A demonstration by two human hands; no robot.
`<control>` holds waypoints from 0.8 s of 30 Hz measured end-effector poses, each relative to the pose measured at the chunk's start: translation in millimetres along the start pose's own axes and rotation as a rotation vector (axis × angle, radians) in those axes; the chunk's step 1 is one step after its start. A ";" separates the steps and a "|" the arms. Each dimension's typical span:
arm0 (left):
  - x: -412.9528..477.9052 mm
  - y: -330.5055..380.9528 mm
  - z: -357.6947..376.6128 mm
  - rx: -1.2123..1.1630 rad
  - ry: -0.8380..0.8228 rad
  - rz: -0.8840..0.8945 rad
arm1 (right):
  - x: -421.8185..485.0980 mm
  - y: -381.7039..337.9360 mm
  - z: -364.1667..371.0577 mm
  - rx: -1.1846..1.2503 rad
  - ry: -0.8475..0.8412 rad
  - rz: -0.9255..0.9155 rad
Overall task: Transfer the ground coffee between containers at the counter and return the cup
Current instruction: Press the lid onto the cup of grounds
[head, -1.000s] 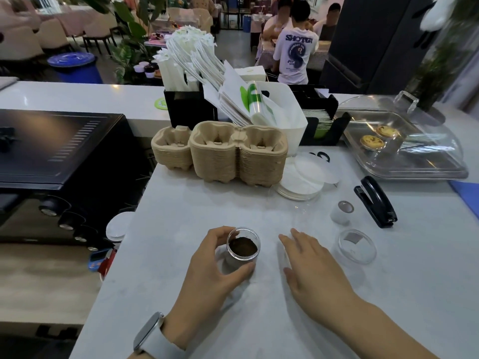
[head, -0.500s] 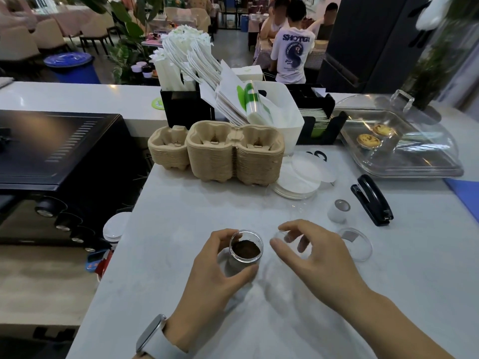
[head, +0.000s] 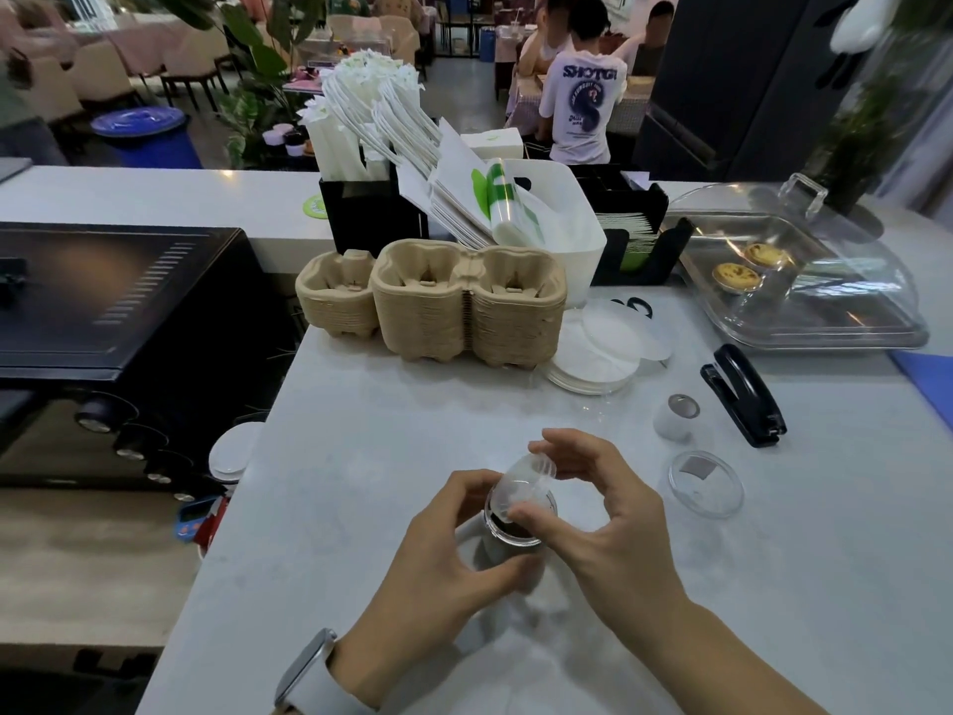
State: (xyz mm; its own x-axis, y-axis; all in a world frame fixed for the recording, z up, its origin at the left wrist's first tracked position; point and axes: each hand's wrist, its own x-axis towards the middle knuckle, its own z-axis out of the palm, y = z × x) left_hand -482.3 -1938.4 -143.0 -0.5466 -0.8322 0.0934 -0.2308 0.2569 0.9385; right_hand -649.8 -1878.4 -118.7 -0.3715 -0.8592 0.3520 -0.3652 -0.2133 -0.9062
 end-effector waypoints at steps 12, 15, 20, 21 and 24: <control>5.2 -3.3 -2.1 0.000 0.032 0.043 | -5.7 11.0 -3.8 -0.095 -0.160 -0.114; 5.1 -4.4 -1.3 0.002 0.021 0.043 | -5.0 8.9 -5.6 -0.108 -0.231 -0.107; 5.8 -7.8 -0.8 0.034 -0.003 0.023 | 3.6 5.0 -11.4 -0.207 -0.360 -0.142; 6.1 -8.4 -0.8 0.029 -0.007 0.020 | 5.5 5.1 -13.3 -0.214 -0.383 -0.131; 6.6 -9.4 0.4 0.027 -0.014 0.033 | 9.3 5.1 -17.2 -0.253 -0.425 -0.125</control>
State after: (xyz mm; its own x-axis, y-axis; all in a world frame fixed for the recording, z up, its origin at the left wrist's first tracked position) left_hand -484.1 -1946.2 -151.3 -0.5657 -0.8160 0.1190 -0.2341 0.2973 0.9257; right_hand -669.8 -1879.4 -116.0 0.0496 -0.9587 0.2801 -0.5992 -0.2529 -0.7596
